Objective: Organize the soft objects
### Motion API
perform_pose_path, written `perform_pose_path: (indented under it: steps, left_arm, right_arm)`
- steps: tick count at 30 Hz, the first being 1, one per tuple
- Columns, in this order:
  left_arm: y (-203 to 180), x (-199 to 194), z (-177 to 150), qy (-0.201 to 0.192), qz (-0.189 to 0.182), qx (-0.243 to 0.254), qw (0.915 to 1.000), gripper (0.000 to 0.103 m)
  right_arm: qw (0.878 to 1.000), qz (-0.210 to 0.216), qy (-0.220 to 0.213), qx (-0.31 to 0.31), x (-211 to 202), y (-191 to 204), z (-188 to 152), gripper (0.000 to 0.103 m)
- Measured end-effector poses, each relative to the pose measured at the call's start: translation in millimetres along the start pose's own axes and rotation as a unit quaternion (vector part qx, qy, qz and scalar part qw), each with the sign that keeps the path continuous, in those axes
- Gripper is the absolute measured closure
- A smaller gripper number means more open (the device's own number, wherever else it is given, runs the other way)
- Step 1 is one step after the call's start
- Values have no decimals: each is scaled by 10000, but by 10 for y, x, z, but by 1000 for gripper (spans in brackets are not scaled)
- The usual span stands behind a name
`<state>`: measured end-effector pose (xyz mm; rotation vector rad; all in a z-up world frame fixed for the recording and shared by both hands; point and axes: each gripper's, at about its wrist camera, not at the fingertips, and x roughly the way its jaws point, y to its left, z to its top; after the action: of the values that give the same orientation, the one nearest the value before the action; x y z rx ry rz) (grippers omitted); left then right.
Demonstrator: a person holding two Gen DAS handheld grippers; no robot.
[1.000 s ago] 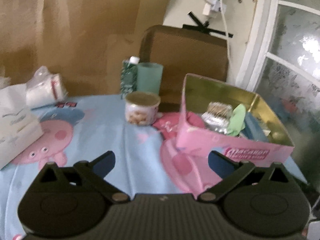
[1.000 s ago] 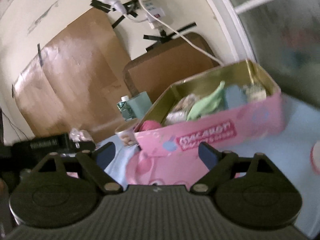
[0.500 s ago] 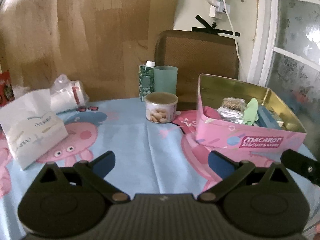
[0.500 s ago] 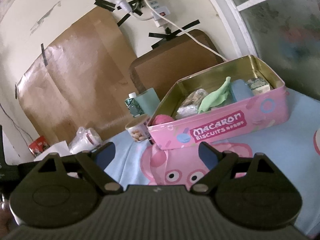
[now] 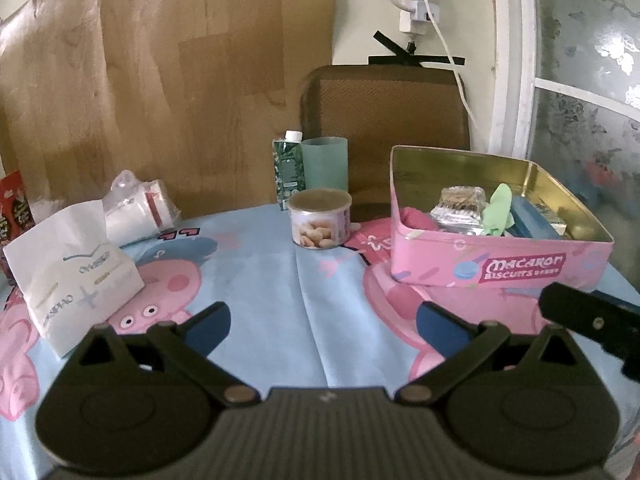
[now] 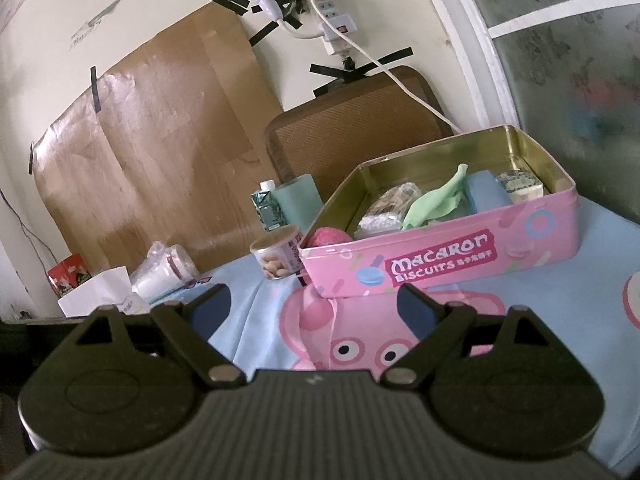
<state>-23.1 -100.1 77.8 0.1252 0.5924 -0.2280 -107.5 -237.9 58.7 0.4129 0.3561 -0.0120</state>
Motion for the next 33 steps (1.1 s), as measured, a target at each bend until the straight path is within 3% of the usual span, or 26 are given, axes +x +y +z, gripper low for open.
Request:
perform_pose_path:
  steps: [10,33]
  left_arm:
    - [-31,-1,-22,-8,195,108,9998,0]
    - [-57,85,-66,293,-61,102,9995,0]
  right_arm:
    - [10000,4,25,5,7,-3,-22,11]
    - [9999,24,92,81,45,-29,-70,11]
